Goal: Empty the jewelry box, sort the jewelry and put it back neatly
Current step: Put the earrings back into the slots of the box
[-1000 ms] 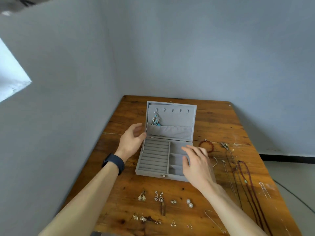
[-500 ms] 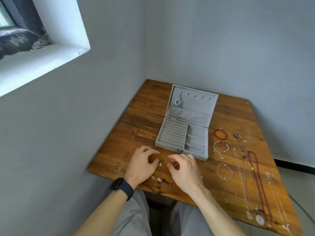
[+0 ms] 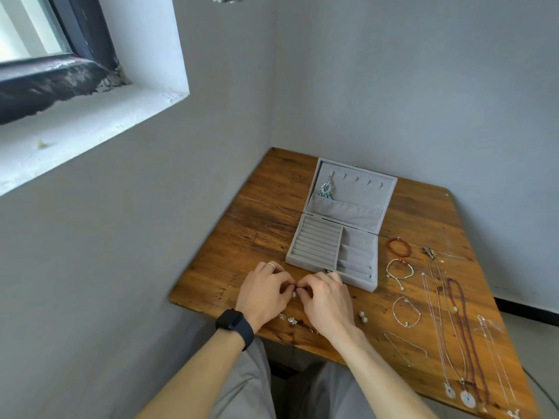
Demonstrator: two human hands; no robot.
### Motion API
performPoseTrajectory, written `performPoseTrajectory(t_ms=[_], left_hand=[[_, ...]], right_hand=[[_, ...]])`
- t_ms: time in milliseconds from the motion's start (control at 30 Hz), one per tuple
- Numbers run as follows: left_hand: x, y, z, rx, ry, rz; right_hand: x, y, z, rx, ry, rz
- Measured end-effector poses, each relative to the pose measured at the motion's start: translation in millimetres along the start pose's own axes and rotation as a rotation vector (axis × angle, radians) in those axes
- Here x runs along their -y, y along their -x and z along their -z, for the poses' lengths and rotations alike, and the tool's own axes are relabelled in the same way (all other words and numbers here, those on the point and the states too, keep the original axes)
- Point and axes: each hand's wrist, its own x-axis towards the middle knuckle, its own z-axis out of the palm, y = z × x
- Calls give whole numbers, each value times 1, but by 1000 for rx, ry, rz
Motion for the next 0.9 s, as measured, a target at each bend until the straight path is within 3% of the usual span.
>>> performPoseTrajectory(t_ms=[267, 633, 900], left_hand=[[4, -8, 0, -11, -29, -56], [-3, -43, 24, -63, 614, 105], [-6, -53, 25, -86, 704, 129]], right_hand=[[-34, -10, 29, -17, -256, 6], [-73, -57, 56, -3, -268, -70], [-85, -94, 48, 90, -194, -80]])
